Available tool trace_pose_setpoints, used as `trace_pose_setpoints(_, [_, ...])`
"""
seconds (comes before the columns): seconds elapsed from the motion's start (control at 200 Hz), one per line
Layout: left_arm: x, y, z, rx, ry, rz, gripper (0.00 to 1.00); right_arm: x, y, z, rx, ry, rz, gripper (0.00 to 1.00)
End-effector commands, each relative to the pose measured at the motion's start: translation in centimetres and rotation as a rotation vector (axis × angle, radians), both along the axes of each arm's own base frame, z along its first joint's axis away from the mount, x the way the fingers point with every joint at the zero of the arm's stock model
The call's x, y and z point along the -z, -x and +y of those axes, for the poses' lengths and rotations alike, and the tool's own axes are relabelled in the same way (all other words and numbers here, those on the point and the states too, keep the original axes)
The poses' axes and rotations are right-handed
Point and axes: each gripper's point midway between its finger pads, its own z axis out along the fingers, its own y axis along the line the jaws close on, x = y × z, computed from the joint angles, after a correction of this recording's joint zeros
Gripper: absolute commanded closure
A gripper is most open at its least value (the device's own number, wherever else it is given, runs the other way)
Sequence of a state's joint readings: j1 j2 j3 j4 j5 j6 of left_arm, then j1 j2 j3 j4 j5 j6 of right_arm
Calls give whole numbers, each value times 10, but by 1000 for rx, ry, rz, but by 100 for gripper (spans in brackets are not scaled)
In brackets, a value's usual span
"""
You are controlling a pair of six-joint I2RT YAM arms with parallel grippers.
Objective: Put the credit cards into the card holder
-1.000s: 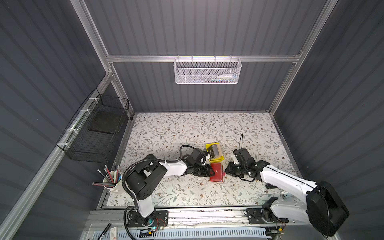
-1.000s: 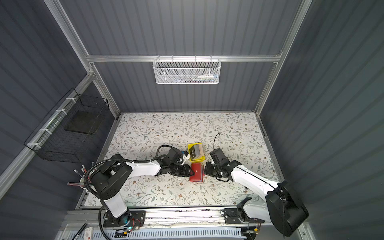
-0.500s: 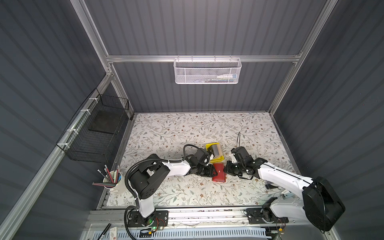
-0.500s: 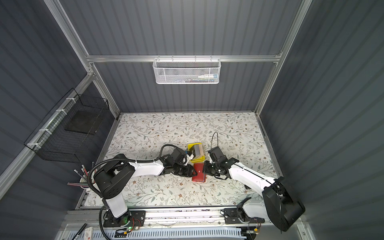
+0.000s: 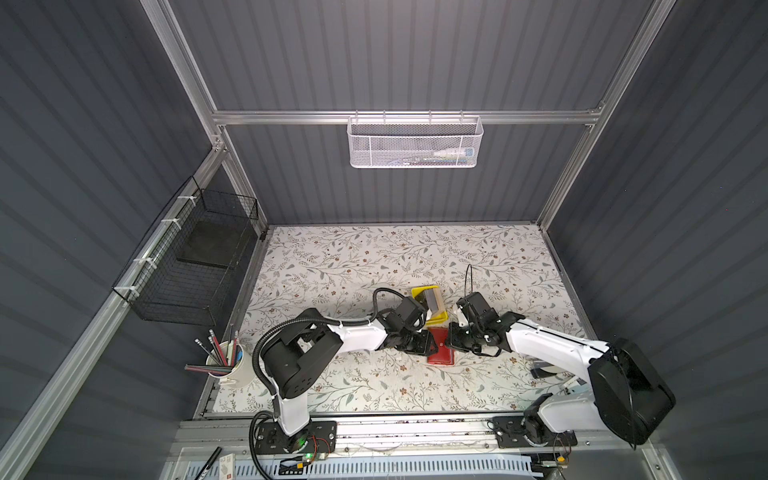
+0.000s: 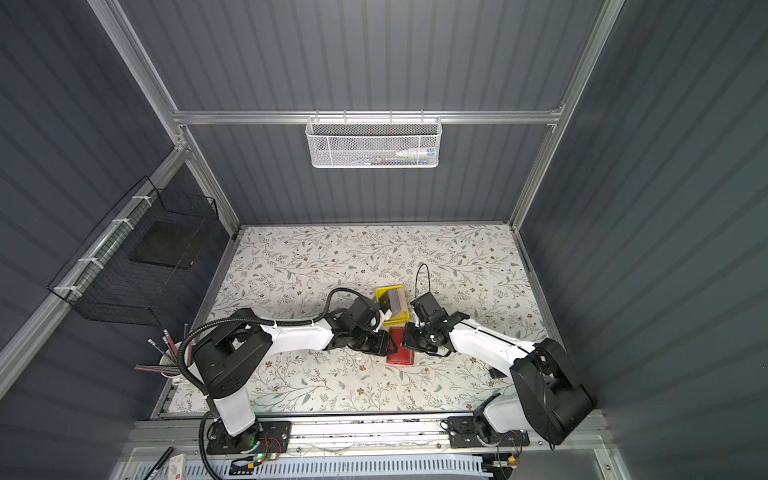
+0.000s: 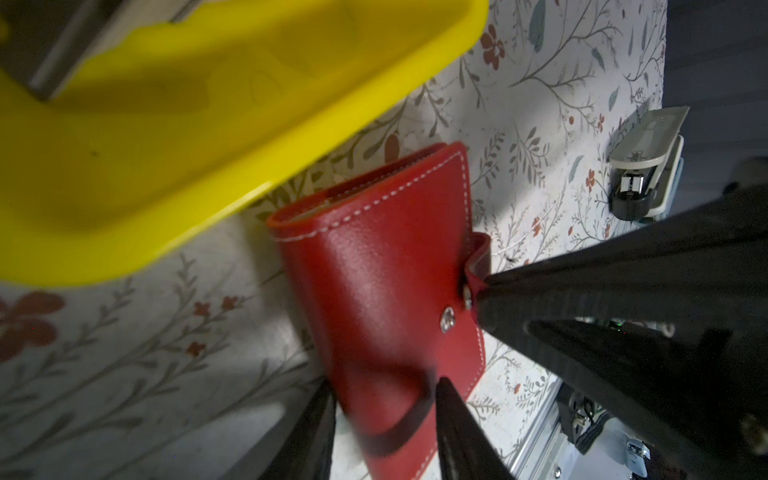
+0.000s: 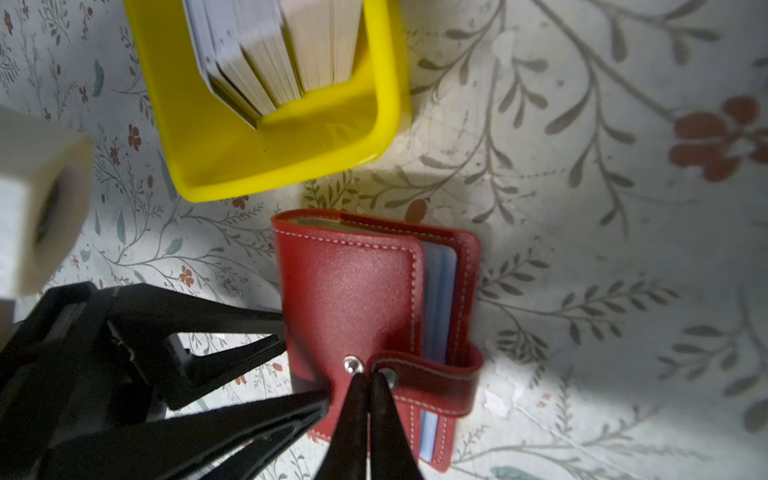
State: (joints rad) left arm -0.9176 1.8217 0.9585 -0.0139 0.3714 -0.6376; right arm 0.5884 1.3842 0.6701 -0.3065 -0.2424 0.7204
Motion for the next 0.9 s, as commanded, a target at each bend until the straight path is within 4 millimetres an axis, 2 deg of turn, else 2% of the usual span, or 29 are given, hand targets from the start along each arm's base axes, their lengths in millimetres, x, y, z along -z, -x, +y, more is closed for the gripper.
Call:
trace_pose_setpoints(0.0, [8, 7, 13, 10, -77, 4, 60, 5, 2, -3, -6, 36, 15, 93])
trace_pose_setpoints(0.095, [4, -3, 18, -10, -98, -28, 62, 10, 5, -7, -3, 53, 25, 93])
trace_pose_setpoints(0.285, [-5, -15, 22, -26, -108, -58, 67, 7, 4, -8, 1, 56, 16, 93])
trace_pose_setpoints(0.435, [7, -17, 21, -16, -139, -43, 79, 6, 3, -6, 0, 50, 14, 93])
trace_pose_setpoints(0.77, [16, -13, 13, -1, -125, -14, 79, -13, -2, 3, -13, -4, -25, 94])
trace_pose_setpoints(0.891, [16, -12, 13, -2, -122, -12, 79, -14, -5, 5, -19, -8, -28, 93])
